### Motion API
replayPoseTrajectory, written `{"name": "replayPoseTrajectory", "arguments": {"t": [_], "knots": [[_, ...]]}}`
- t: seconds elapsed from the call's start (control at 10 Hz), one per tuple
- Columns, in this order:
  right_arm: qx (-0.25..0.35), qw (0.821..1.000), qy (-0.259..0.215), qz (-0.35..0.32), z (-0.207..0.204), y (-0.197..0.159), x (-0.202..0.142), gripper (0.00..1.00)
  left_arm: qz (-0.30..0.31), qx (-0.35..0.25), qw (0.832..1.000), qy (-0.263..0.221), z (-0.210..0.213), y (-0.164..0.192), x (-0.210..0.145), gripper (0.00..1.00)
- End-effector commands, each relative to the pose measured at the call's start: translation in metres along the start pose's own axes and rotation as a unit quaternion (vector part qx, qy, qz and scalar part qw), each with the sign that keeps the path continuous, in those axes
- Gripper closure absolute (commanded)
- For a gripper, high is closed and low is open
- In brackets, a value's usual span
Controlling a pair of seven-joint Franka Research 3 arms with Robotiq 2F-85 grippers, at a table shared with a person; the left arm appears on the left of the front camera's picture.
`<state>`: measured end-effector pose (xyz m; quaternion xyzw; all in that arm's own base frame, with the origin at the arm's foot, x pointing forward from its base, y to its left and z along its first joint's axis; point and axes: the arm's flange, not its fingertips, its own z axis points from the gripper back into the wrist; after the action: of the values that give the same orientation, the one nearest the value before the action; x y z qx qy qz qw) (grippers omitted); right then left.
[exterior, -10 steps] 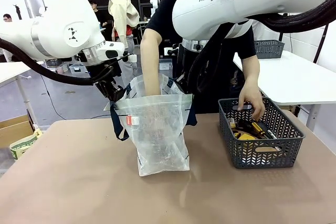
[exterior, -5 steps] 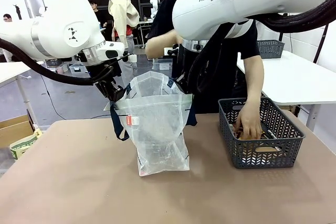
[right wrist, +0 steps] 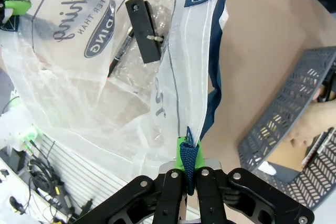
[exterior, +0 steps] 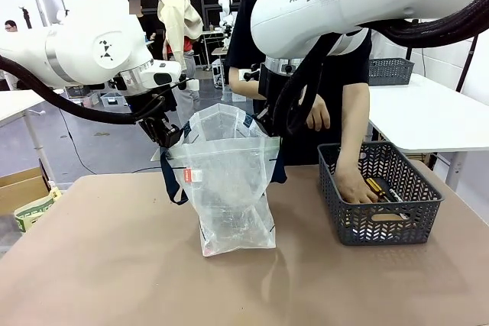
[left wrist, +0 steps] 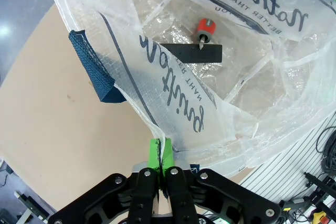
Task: Transfer purchased items from the store into the shopping bag.
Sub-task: Move the Reusable shopping bag to the right side of the table.
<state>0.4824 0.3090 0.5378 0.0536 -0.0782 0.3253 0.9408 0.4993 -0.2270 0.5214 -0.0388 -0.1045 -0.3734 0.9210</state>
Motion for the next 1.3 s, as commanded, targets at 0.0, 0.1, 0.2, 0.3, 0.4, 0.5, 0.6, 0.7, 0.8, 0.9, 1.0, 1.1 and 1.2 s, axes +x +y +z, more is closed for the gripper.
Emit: {"name": "replayPoseTrajectory", "arguments": {"t": [0.0, 0.1, 0.2, 0.3, 0.4, 0.5, 0.6, 0.7, 0.8, 0.9, 1.0, 1.1, 1.2], "knots": [[0.000, 1.000, 0.001, 0.007, 0.0001, -0.0011, -0.0002, 1.00, -0.001, 0.002, 1.000, 0.002, -0.0010, 0.0010, -0.0015, 1.00], [0.000, 1.000, 0.001, 0.007, 0.0001, -0.0011, -0.0002, 1.00, -0.001, 0.002, 1.000, 0.002, -0.0010, 0.0010, -0.0015, 1.00], [0.000, 1.000, 0.001, 0.007, 0.0001, -0.0011, -0.0002, 1.00, -0.001, 0.002, 1.000, 0.002, -0.0010, 0.0010, -0.0015, 1.00], [0.000, 1.000, 0.001, 0.007, 0.0001, -0.0011, -0.0002, 1.00, -0.001, 0.002, 1.000, 0.002, -0.0010, 0.0010, -0.0015, 1.00], [0.000, 1.000, 0.001, 0.007, 0.0001, -0.0011, -0.0002, 1.00, -0.001, 0.002, 1.000, 0.002, -0.0010, 0.0010, -0.0015, 1.00], [0.000, 1.000, 0.001, 0.007, 0.0001, -0.0011, -0.0002, 1.00, -0.001, 0.002, 1.000, 0.002, -0.0010, 0.0010, -0.0015, 1.00], [0.000, 1.000, 0.001, 0.007, 0.0001, -0.0011, -0.0002, 1.00, -0.001, 0.002, 1.000, 0.002, -0.0010, 0.0010, -0.0015, 1.00], [0.000, 1.000, 0.001, 0.007, 0.0001, -0.0011, -0.0002, 1.00, -0.001, 0.002, 1.000, 0.002, -0.0010, 0.0010, -0.0015, 1.00], [0.000, 1.000, 0.001, 0.007, 0.0001, -0.0011, -0.0002, 1.00, -0.001, 0.002, 1.000, 0.002, -0.0010, 0.0010, -0.0015, 1.00], [0.000, 1.000, 0.001, 0.007, 0.0001, -0.0011, -0.0002, 1.00, -0.001, 0.002, 1.000, 0.002, -0.0010, 0.0010, -0.0015, 1.00], [0.000, 1.000, 0.001, 0.007, 0.0001, -0.0011, -0.0002, 1.00, -0.001, 0.002, 1.000, 0.002, -0.0010, 0.0010, -0.0015, 1.00], [0.000, 1.000, 0.001, 0.007, 0.0001, -0.0011, -0.0002, 1.00, -0.001, 0.002, 1.000, 0.002, -0.0010, 0.0010, -0.0015, 1.00], [0.000, 1.000, 0.001, 0.007, 0.0001, -0.0011, -0.0002, 1.00, -0.001, 0.002, 1.000, 0.002, -0.0010, 0.0010, -0.0015, 1.00]]}}
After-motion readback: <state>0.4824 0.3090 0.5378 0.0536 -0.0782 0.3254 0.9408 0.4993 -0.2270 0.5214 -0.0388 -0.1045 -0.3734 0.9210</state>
